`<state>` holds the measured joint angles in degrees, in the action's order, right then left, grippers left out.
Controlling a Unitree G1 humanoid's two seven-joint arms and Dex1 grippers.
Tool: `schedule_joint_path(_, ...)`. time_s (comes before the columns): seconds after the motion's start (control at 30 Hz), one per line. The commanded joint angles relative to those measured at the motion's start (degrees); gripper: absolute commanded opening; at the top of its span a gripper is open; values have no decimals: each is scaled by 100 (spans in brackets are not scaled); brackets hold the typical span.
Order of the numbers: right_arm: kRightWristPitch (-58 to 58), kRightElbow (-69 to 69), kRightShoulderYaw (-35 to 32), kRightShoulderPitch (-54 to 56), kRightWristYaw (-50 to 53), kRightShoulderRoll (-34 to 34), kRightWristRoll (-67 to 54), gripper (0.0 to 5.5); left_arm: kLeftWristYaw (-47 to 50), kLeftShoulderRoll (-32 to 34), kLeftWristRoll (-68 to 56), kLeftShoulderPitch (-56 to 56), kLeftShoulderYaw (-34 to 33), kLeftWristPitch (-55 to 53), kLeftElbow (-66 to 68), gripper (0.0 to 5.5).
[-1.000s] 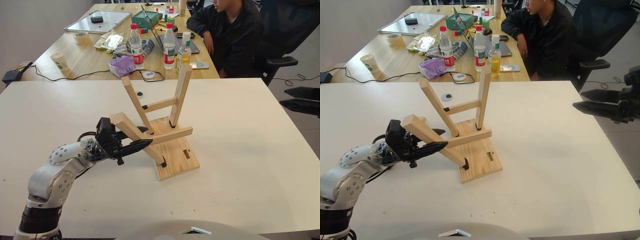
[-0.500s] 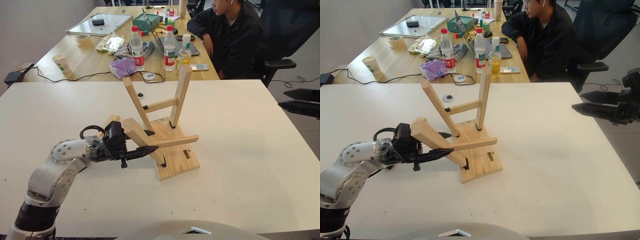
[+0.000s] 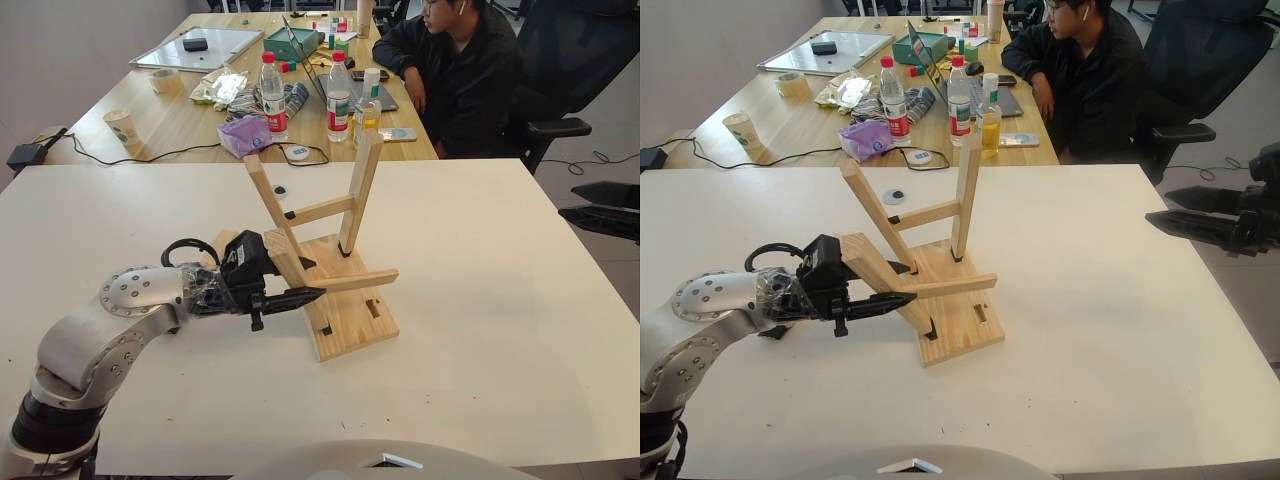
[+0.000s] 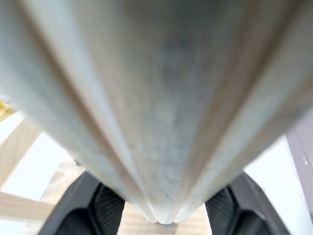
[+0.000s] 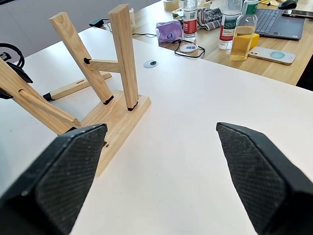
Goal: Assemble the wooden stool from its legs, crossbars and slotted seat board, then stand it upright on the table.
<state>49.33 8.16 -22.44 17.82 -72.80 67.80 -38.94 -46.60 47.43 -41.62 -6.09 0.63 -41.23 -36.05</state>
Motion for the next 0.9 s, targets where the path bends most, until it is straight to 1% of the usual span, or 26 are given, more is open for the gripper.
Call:
schedule_joint_path(0.03, 167, -266, -131, -137, 182, -143, -147, 412, -108, 412, 396, 93, 194, -195, 220, 203)
schedule_joint_path(0.3, 195, -353, -268, -320, 306, -146, -259, 412, -78, 320, 351, 180, 408, -187, 294, 203)
schedule_joint_path(0.5, -50, -88, -47, -147, 179, -134, -135, 412, -29, 322, 492, 395, 488, -39, 349, 203)
schedule_joint_path(0.57, -125, -269, 30, -233, 185, -172, -118, 412, -42, 321, 524, 442, 549, -3, 383, 203)
schedule_joint_path(0.63, -44, -629, 3, -330, 183, -242, -296, 412, -39, 324, 562, 500, 585, 46, 395, 203)
schedule_joint_path(0.8, -15, -888, -27, -421, 158, -265, -391, 412, -31, 348, 585, 543, 580, 115, 428, 203)
schedule_joint_path(0.9, 58, -1323, -6, -608, 205, -348, -504, 412, -44, 359, 620, 582, 609, 161, 433, 203)
